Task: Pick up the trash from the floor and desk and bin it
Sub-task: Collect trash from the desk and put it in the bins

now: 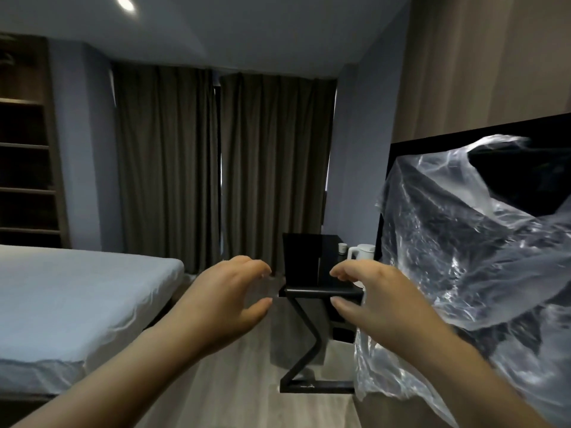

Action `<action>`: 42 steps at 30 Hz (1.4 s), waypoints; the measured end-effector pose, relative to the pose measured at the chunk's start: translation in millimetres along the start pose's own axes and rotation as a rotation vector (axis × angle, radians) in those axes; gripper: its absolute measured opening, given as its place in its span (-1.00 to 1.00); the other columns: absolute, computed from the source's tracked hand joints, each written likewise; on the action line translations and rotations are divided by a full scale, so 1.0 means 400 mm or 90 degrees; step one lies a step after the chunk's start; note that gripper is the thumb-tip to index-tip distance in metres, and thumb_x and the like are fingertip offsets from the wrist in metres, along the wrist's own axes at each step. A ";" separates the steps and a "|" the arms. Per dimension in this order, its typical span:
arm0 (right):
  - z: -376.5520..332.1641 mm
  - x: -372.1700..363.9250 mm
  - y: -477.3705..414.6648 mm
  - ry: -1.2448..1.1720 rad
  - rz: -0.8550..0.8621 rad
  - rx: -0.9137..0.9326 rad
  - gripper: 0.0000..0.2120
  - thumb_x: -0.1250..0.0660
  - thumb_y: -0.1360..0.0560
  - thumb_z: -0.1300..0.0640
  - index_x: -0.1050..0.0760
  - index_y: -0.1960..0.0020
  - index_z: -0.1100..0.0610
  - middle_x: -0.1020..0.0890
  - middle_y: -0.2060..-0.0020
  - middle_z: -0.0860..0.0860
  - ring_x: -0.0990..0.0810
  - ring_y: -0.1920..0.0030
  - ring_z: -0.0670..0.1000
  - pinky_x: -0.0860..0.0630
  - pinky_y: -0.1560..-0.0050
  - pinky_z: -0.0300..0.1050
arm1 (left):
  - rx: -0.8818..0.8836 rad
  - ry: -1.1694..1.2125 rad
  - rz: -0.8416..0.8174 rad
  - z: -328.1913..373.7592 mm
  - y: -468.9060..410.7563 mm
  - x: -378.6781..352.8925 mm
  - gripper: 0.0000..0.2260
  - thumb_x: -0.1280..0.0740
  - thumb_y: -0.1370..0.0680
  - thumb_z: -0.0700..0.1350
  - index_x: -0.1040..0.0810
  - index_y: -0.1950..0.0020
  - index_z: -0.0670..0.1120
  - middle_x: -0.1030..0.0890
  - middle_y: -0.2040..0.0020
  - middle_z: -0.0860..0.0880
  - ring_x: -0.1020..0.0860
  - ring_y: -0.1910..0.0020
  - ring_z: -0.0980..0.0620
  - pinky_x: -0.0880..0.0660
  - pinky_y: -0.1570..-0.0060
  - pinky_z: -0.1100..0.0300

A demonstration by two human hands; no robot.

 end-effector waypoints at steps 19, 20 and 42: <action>0.076 -0.469 -0.761 0.053 -0.031 -0.037 -0.65 -0.32 -0.47 -0.09 -0.44 -0.26 -0.15 -0.53 -0.13 -0.26 -0.46 -0.17 -0.23 -0.43 -0.17 -0.29 | -0.042 0.028 -0.041 -0.702 -0.535 -0.312 -0.59 -0.26 -0.51 0.16 -0.39 -0.34 0.12 -0.49 -0.19 0.20 -0.45 -0.18 0.24 -0.40 -0.17 0.34; 0.093 -0.496 -0.795 0.053 -0.035 -0.039 -0.65 -0.32 -0.47 -0.10 -0.44 -0.25 -0.16 -0.53 -0.12 -0.27 -0.46 -0.17 -0.24 -0.43 -0.17 -0.29 | -0.041 0.034 -0.040 -0.728 -0.565 -0.336 -0.59 -0.26 -0.51 0.16 -0.39 -0.34 0.12 -0.49 -0.19 0.20 -0.45 -0.18 0.24 -0.41 -0.17 0.34; 0.625 -0.970 -1.554 0.047 -0.045 -0.125 -0.66 -0.32 -0.45 -0.11 -0.46 -0.21 -0.16 -0.52 -0.06 -0.27 -0.49 -0.08 -0.26 -0.39 0.01 -0.39 | -0.057 0.077 -0.074 -1.192 -1.358 -0.880 -0.59 -0.29 -0.51 0.12 -0.40 -0.35 0.10 -0.49 -0.21 0.16 -0.47 -0.17 0.21 -0.42 -0.17 0.33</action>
Point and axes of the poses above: each hand's wrist, its own y-axis away from the middle knuckle, its own x-axis out of the back of the hand, z = x × y, the point moved 1 cm from there along -y, towards the middle knuckle
